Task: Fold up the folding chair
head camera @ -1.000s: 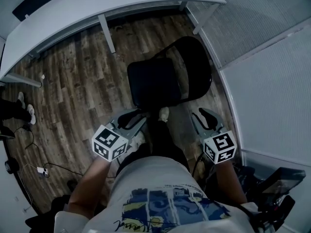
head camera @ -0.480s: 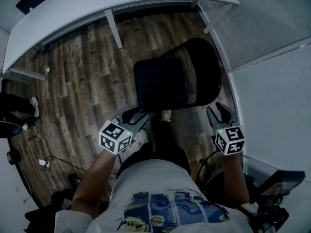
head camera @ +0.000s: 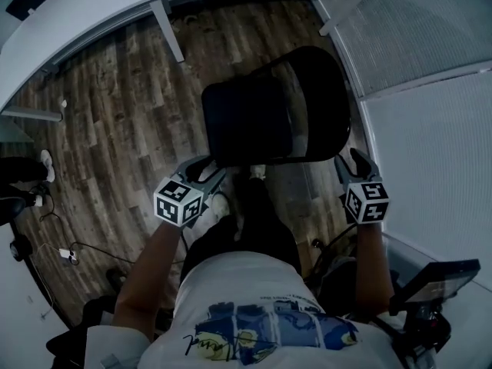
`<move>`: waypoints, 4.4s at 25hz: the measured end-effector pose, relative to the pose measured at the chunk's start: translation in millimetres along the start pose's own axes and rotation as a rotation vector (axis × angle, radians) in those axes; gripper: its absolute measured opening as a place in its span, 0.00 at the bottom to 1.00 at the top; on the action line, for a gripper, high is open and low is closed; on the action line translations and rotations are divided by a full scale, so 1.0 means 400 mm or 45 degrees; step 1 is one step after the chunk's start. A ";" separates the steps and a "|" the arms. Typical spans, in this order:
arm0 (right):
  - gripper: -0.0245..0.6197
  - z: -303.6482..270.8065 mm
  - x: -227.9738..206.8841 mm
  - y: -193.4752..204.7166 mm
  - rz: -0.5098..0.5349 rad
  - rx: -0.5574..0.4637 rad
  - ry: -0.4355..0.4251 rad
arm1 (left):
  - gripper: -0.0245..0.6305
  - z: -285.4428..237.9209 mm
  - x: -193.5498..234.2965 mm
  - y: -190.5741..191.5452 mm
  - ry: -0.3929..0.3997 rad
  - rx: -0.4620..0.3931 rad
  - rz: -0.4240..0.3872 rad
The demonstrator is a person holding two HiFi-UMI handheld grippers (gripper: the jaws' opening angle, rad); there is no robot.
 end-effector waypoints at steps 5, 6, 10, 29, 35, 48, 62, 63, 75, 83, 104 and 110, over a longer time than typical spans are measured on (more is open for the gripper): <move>0.32 -0.066 -0.084 0.050 -0.081 0.077 0.063 | 0.34 -0.063 0.045 0.018 -0.004 0.020 0.048; 0.33 -0.081 -0.101 0.060 -0.098 0.091 0.072 | 0.34 -0.075 0.055 0.021 -0.006 0.020 0.057; 0.33 -0.147 -0.153 0.087 -0.170 0.136 0.073 | 0.35 -0.123 0.086 0.037 -0.003 0.026 0.096; 0.35 -0.299 -0.242 0.165 -0.298 0.089 0.018 | 0.43 -0.322 0.347 0.349 -0.142 0.145 0.340; 0.35 -0.309 -0.238 0.157 -0.316 0.052 -0.016 | 0.46 -0.387 0.411 0.452 -0.141 0.157 0.455; 0.35 -0.331 -0.215 0.145 -0.471 -0.039 -0.081 | 0.56 -0.509 0.563 0.577 -0.166 0.165 0.588; 0.35 -0.378 -0.197 0.150 -0.438 -0.061 -0.095 | 0.63 -0.597 0.624 0.637 0.067 0.059 0.893; 0.35 -0.377 -0.197 0.147 -0.435 -0.064 -0.093 | 0.63 -0.604 0.623 0.640 0.089 0.049 0.910; 0.34 -0.383 -0.180 0.127 -0.429 -0.096 -0.099 | 0.61 -0.651 0.619 0.622 0.295 -0.105 1.034; 0.33 -0.383 -0.182 0.127 -0.449 -0.125 -0.120 | 0.53 -0.667 0.608 0.631 0.417 -0.057 1.035; 0.20 -0.326 -0.199 0.102 -0.437 -0.137 -0.144 | 0.42 -0.647 0.532 0.563 0.460 -0.046 1.086; 0.17 -0.294 -0.183 0.065 -0.436 -0.165 -0.151 | 0.38 -0.640 0.487 0.504 0.504 -0.052 1.084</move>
Point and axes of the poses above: the fingertips, and each gripper's own axes: z backward along the fingers, x to its left, y out of its underside, the point moved 3 cm from there along z, backward along the fingers, and after that the axes turned 1 degree about -z, right-handed, at the moved point
